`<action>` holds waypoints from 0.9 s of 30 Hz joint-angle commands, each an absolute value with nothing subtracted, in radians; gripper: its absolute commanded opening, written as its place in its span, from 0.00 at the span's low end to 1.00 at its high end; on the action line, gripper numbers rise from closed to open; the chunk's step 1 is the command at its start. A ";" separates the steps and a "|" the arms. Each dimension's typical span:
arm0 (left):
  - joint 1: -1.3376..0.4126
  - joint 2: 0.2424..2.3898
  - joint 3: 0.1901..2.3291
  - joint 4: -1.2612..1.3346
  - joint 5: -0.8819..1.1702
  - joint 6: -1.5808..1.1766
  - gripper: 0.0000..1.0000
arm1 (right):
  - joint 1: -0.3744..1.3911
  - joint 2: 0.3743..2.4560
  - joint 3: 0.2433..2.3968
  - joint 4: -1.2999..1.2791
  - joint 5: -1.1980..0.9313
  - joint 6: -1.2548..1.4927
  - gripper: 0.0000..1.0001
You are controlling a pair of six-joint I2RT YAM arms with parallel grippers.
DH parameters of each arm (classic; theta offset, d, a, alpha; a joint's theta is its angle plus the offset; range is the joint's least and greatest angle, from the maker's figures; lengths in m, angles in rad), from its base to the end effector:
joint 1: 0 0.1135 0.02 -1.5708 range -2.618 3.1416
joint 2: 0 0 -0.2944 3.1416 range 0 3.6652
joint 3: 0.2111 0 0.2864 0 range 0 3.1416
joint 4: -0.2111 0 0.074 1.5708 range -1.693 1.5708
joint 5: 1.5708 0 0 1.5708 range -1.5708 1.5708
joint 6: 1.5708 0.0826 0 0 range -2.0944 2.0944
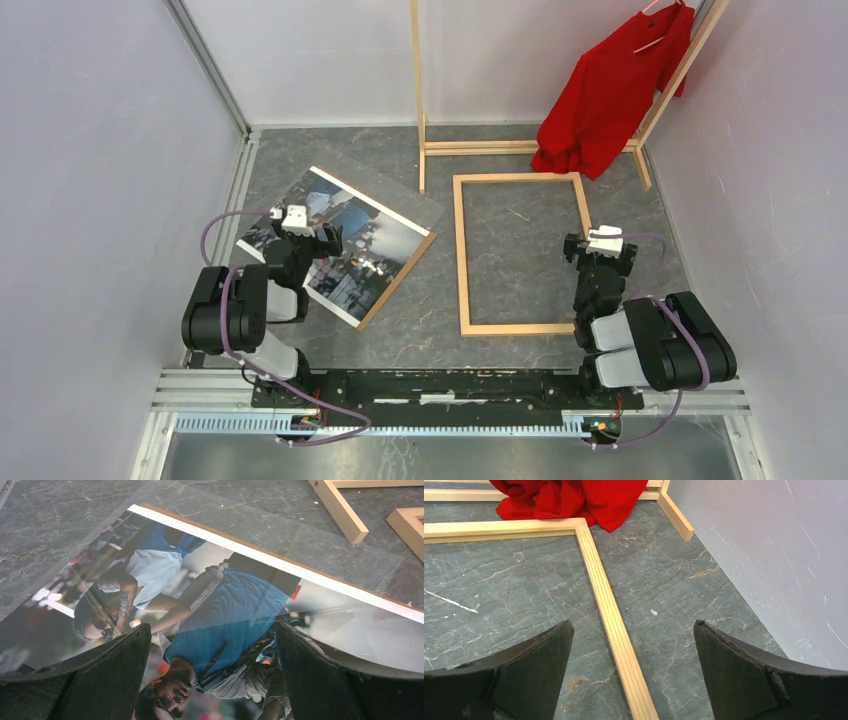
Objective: Put the photo into the frame
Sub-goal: Turn over the photo frame at the center of the board.
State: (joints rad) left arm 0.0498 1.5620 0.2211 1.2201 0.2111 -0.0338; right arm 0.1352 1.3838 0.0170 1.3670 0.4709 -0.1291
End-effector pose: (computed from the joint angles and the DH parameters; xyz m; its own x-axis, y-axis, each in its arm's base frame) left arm 0.2938 -0.0027 0.1302 -0.1257 -0.0393 -0.9913 0.1549 0.9862 -0.0588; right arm 0.2313 -0.0064 0.1407 -0.0422 -0.1215 -0.9917 0.3267 0.9363 -0.1286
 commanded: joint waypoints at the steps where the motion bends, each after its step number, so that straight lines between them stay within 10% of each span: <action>1: 0.046 1.541 0.212 1.249 0.197 -0.006 1.00 | 0.130 1.371 -0.083 1.398 0.464 -0.140 0.98; 14: 0.057 1.509 0.233 1.192 0.196 -0.012 1.00 | 0.139 1.334 -0.069 1.360 0.486 -0.146 0.98; 20: 0.064 1.419 0.522 0.577 0.196 0.068 1.00 | 0.156 1.236 0.458 0.302 0.635 0.192 0.98; 27: 0.067 1.387 0.735 0.177 0.139 0.115 1.00 | 0.107 1.148 0.447 0.386 0.068 0.454 0.98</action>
State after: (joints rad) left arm 0.0608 1.4345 0.6590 0.4850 0.1802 0.0528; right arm 0.1268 1.1702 0.4507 0.4679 0.3985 0.2779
